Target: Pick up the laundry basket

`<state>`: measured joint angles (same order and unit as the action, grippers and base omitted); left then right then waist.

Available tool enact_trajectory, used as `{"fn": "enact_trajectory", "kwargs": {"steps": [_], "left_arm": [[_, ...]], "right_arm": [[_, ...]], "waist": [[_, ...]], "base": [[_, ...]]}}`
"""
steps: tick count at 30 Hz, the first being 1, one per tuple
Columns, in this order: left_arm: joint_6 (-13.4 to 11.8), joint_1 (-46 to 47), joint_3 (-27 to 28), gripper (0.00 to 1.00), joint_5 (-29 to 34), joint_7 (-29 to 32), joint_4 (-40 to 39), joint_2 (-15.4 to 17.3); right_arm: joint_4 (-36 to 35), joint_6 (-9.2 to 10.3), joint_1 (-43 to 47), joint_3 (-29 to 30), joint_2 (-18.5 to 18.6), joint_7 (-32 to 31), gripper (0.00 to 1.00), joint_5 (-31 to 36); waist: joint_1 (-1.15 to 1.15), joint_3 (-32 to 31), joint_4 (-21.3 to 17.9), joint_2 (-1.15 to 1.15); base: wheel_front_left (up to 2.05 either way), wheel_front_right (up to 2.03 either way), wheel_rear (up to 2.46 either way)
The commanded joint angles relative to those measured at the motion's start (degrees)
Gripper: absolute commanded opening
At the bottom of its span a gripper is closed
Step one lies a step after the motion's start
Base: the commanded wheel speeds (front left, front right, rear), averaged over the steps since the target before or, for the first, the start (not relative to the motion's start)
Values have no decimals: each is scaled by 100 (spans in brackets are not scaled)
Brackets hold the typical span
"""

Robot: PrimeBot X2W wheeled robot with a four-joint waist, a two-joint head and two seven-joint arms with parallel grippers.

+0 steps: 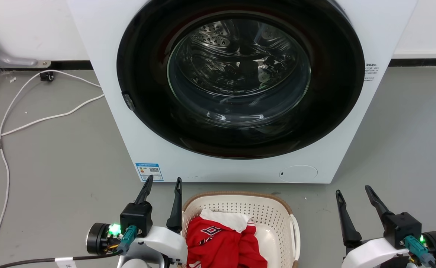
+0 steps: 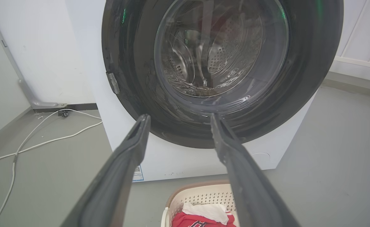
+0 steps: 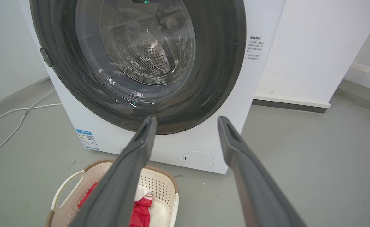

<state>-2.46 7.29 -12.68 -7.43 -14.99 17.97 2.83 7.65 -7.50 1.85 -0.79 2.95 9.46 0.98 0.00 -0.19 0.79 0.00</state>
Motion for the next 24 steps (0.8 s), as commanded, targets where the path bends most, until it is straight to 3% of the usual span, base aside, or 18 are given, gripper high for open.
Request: {"fn": "enact_trajectory", "kwargs": {"steps": [1,12,24], "left_arm": [[-5,66,-5,100,37,-29,7,9],[-71,209,94,100,-1,-23,249,8],[-32,1016,146,100,-333,-23,1499,8]], "right_arm": [[19,2,-29,10,-12,-10,100,5],[193,2,-202,-34,-12,-147,100,-97],[1312,2,-1034,-127,3,-250,100,-370]], "waist": [[0,12,2,0],[0,480,-45,0],[0,1839,-115,0]], "base": [[0,0,0],[0,0,0],[0,0,0]]}}
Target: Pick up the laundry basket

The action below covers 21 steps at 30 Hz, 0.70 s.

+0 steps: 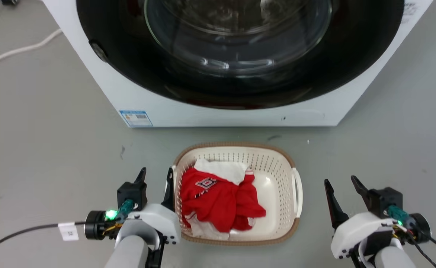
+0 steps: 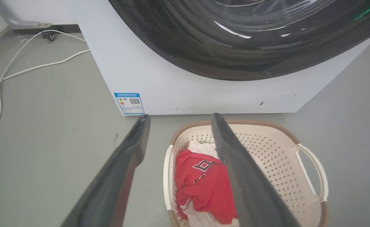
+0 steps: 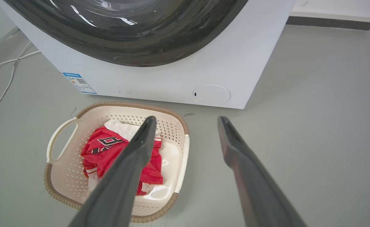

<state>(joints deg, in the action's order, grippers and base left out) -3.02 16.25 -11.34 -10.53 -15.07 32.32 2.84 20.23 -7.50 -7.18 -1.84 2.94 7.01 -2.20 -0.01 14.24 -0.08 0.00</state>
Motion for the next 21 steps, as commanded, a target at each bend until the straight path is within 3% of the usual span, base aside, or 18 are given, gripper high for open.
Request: {"fn": "enact_trajectory", "kwargs": {"steps": [1,14,21], "left_arm": [[38,225,25,100,-23,-15,213,7],[375,1610,281,100,-294,-15,2160,118],[599,2374,328,100,-465,281,3060,252]], "right_arm": [[196,2,-244,-59,28,-26,100,-72],[1995,3,-1726,-634,170,-70,100,-776],[2853,3,-2498,-1090,161,-233,100,-1194]], "waist": [[1,513,-36,0],[1,1686,-223,0],[1,2124,-303,0]], "base": [[0,0,0],[0,0,0],[0,0,0]]}}
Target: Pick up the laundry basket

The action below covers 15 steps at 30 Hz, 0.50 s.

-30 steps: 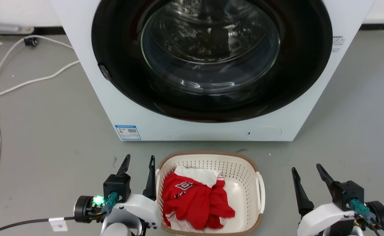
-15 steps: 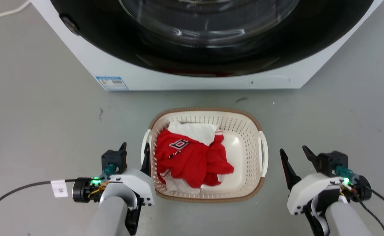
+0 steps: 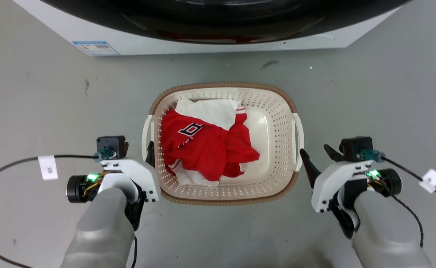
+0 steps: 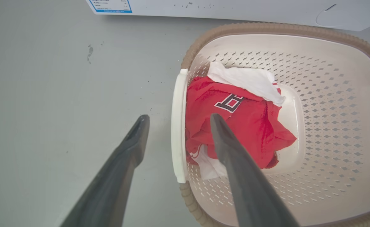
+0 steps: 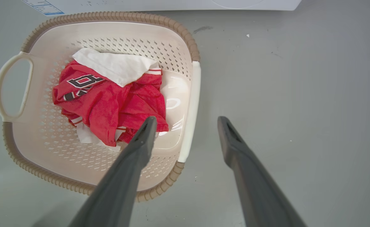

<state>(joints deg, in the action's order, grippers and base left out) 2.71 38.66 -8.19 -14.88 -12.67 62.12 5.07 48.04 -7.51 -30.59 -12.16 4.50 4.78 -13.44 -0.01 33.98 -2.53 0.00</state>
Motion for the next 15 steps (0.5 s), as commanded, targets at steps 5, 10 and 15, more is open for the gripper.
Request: {"fn": "enact_trajectory", "kwargs": {"steps": [5,10,15], "left_arm": [[170,597,10,100,-109,339,522,125],[247,981,8,100,-208,648,824,242],[307,1242,-35,100,-236,964,976,328]], "right_arm": [[524,4,-668,-501,1,-252,100,-445],[857,4,-1101,-962,33,-521,100,-829],[1101,4,-1476,-1422,61,-775,100,-1183]], "waist": [[1,412,-124,0],[1,625,-168,0],[1,813,-204,0]], "base": [[0,0,0],[0,0,0],[0,0,0]]}}
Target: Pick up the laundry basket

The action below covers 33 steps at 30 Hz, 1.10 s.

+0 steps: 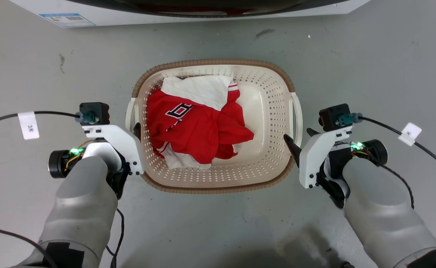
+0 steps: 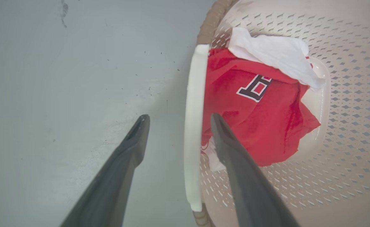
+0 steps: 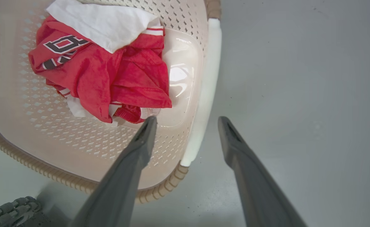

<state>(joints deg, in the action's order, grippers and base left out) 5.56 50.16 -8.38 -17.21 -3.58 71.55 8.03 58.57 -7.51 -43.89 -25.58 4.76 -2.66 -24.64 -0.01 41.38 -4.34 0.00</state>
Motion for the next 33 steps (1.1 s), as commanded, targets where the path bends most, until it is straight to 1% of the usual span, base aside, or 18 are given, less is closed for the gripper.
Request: {"fn": "enact_trajectory", "kwargs": {"steps": [1,9,14,15,16,17,29,30,33], "left_arm": [[30,138,-45,100,12,112,52,50],[73,414,-159,100,-2,543,145,111],[72,526,-221,100,-1,726,176,158],[73,544,-235,99,0,736,180,162],[79,565,-255,48,3,751,182,151],[86,582,-268,0,-3,751,183,135],[160,538,-351,0,-200,1026,215,25],[173,470,-395,0,-238,1168,217,-23],[182,391,-429,0,-277,1295,223,-56]], "right_arm": [[102,4,-206,-168,44,-87,100,-129],[372,4,-586,-641,74,-284,100,-547],[485,4,-767,-883,52,-295,100,-863],[508,4,-788,-912,46,-292,78,-950],[534,4,-803,-954,40,-322,36,-1012],[545,4,-817,-1006,36,-342,0,-1072],[511,2,-871,-1582,125,-363,0,-1733],[496,2,-820,-1723,159,-413,0,-1897],[491,2,-738,-1855,191,-488,0,-2074]], "waist": [[1,110,-32,0],[1,369,-62,0],[1,485,-92,0],[1,500,-96,0],[1,513,-96,0],[1,526,-94,0],[1,477,-78,0],[1,374,-66,0],[1,187,-51,0]], "base": [[0,0,0],[0,0,0],[0,0,0],[0,0,0],[0,0,0],[0,0,0],[0,0,0],[0,0,0],[0,0,0]]}}
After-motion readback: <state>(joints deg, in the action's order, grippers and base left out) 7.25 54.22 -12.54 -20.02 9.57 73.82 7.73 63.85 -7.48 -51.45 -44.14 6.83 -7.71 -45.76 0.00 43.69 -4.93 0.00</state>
